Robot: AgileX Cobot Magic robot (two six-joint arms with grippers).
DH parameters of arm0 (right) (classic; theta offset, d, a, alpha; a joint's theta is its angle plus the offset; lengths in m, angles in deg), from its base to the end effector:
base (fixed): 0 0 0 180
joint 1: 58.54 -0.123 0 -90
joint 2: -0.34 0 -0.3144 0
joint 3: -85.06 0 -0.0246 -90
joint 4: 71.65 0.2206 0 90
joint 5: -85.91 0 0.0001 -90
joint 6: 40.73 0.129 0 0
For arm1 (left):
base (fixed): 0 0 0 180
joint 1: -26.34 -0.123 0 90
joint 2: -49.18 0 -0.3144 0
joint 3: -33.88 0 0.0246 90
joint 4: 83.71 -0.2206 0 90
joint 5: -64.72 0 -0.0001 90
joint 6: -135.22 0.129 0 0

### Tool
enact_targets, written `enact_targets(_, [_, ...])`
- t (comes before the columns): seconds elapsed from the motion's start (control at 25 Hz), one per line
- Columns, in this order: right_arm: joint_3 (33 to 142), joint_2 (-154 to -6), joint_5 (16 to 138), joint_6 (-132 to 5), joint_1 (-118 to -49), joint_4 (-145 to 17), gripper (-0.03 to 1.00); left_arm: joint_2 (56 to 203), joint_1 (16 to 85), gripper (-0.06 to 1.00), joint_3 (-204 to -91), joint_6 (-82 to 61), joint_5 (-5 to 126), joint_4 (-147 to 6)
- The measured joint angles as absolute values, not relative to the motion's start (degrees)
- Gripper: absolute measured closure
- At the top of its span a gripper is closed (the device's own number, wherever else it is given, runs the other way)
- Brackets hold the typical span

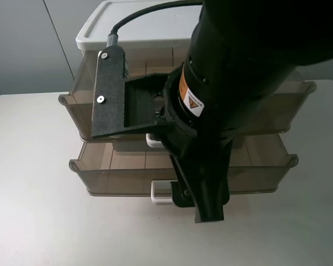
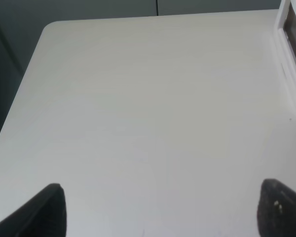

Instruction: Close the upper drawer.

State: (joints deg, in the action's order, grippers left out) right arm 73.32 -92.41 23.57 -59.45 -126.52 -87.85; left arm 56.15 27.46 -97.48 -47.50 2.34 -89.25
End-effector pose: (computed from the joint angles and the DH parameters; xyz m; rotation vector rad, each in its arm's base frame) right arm 0.1290 0.2339 0.2844 -2.0364 1.9460 -0.2065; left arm -0.0301 0.0116 0.2459 -0.0356 2.0560 0.0744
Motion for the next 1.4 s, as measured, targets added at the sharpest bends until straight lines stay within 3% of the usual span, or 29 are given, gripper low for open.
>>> enact_targets(1.4, [73.3,-96.1,40.7,-59.5,-116.5,-104.6,0.34,56.2,27.5,0.20,-97.5,-47.5,2.3,-89.4])
